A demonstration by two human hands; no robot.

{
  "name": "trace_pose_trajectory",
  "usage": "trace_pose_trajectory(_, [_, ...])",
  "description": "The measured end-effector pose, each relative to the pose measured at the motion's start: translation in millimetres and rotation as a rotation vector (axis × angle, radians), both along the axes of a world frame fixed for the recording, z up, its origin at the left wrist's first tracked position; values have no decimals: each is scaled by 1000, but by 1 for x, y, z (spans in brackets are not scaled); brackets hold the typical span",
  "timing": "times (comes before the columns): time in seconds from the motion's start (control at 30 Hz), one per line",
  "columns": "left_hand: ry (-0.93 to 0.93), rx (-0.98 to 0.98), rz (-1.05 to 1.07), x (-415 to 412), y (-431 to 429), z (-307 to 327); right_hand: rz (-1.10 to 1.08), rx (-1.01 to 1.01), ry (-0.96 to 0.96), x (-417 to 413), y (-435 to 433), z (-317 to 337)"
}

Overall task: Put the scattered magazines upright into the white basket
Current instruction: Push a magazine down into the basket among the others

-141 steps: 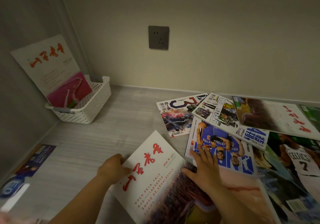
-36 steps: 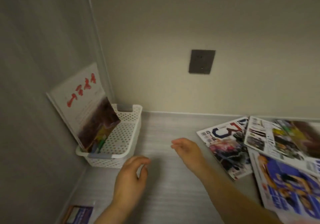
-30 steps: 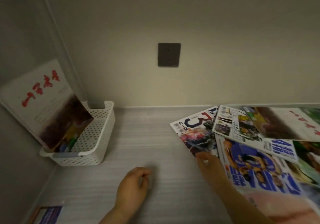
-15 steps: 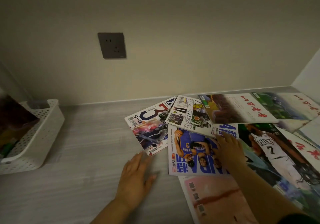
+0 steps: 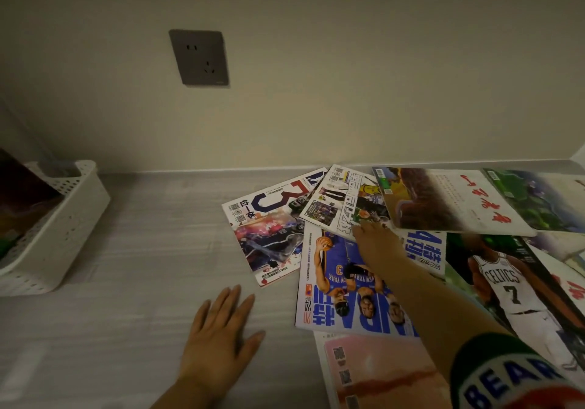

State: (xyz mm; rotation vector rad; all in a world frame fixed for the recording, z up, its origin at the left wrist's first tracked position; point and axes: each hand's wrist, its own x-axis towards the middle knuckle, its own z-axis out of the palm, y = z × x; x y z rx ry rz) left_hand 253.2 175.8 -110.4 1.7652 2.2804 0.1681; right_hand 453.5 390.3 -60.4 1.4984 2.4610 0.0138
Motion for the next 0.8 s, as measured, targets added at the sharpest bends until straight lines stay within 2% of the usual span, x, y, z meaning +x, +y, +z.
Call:
trace_pose_trajectory(0.27, [-15, 22, -7, -1, -2, 2, -31, 102, 26, -12, 2, -4])
trace_pose_trajectory(0.47, [-19, 66, -25, 0, -3, 0, -82, 27, 56, -5, -12, 1])
trace_pose_trajectory(0.67, [-100, 118, -12, -1, -5, 1, 75, 29, 178, 0, -71, -4])
trace_pose_trajectory(0.8, [-279, 349, 169, -2, -16, 18, 280, -95, 185, 8, -107, -4])
